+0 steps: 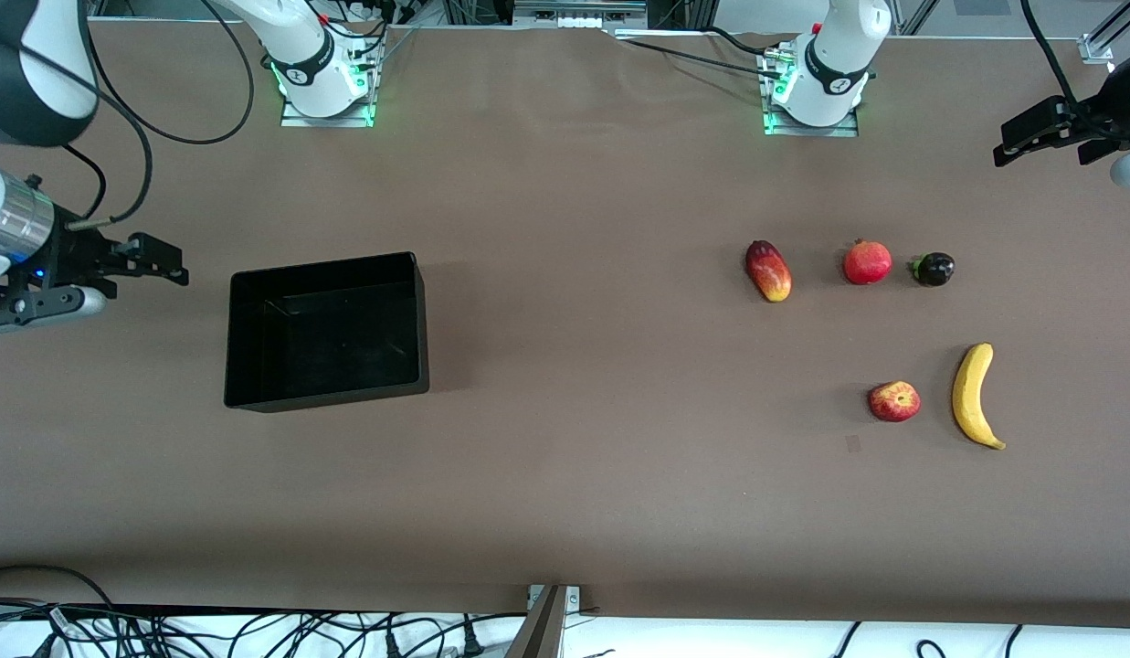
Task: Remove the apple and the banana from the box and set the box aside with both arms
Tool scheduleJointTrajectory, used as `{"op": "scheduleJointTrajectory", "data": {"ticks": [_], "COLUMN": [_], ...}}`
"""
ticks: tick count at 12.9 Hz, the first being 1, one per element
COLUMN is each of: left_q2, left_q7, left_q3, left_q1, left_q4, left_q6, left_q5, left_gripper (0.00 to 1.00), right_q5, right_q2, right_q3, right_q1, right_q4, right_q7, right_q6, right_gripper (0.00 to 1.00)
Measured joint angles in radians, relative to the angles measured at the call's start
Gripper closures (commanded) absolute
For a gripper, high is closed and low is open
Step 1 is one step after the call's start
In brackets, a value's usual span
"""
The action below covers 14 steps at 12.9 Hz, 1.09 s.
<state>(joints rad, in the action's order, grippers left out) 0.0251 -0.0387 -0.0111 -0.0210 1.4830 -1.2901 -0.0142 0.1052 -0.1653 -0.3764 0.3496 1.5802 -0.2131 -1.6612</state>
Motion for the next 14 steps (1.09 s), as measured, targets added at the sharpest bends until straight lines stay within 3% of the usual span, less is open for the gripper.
{"op": "scheduleJointTrajectory", "data": {"ticks": [8,9,12,14], "left_q2": [0.000,0.000,0.000,0.000], "left_q7": [0.000,0.000,0.000,0.000], "left_q3": [0.001,0.001,0.001,0.001], "left_q1": [0.000,0.000,0.000,0.000], "left_q4": [0.000,0.000,0.001,0.001], "left_q6": [0.000,0.000,0.000,0.000], "left_q5": [0.000,0.000,0.000,0.000], "left_gripper": [0.00,0.00,0.00,0.00], "right_q5": [-0.030,-0.039,-0.069,-0.069], "right_q2": [0.096,0.098,0.098,0.099], "right_q3": [0.013,0.047,0.271,0.313], "right_q1": [0.002,-0.022,-0.226,-0.283], "right_q4": [0.059,0.061,0.061,0.058], "right_q7": [0.048,0.050,0.076,0.077], "right_q6": [0.040,0.040,0.040,0.040], "right_gripper": [0.00,0.00,0.00,0.00]}}
